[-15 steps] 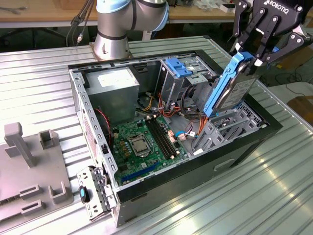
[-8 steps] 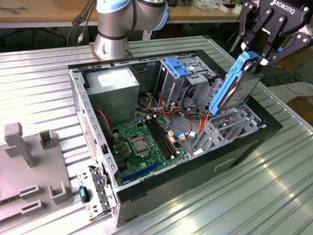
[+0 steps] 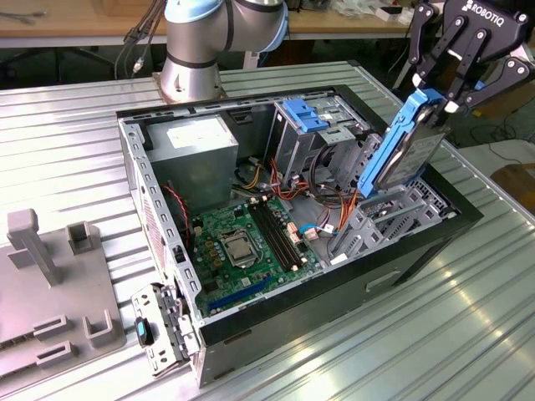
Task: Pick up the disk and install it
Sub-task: 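Insert the disk into the insertion slot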
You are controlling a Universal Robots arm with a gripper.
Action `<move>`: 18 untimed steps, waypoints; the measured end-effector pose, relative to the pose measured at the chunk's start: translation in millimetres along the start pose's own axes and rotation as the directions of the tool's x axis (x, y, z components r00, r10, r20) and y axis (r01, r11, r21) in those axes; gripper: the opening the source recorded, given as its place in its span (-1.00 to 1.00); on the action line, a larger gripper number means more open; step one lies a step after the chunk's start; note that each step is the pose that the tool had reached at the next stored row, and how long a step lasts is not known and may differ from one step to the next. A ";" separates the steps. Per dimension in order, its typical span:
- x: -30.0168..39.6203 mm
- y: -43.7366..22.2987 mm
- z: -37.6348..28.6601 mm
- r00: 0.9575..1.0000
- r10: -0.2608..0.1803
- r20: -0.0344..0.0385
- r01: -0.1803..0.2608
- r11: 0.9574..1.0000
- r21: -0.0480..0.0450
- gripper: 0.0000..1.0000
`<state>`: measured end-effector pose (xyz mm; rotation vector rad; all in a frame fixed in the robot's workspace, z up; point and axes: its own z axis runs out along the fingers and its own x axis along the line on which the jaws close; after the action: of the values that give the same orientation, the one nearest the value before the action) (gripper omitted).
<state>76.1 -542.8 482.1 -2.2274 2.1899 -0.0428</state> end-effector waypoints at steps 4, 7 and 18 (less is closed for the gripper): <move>3.1 -4.0 1.6 1.000 0.001 0.000 -0.001 1.000 0.000 -0.26; 5.3 -4.3 3.3 1.000 0.001 0.000 -0.001 1.000 0.000 -0.26; 14.4 -4.0 13.3 1.000 0.022 -0.001 -0.022 1.000 0.000 -0.26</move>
<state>80.7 -557.1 469.0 -2.2041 2.2143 -0.0437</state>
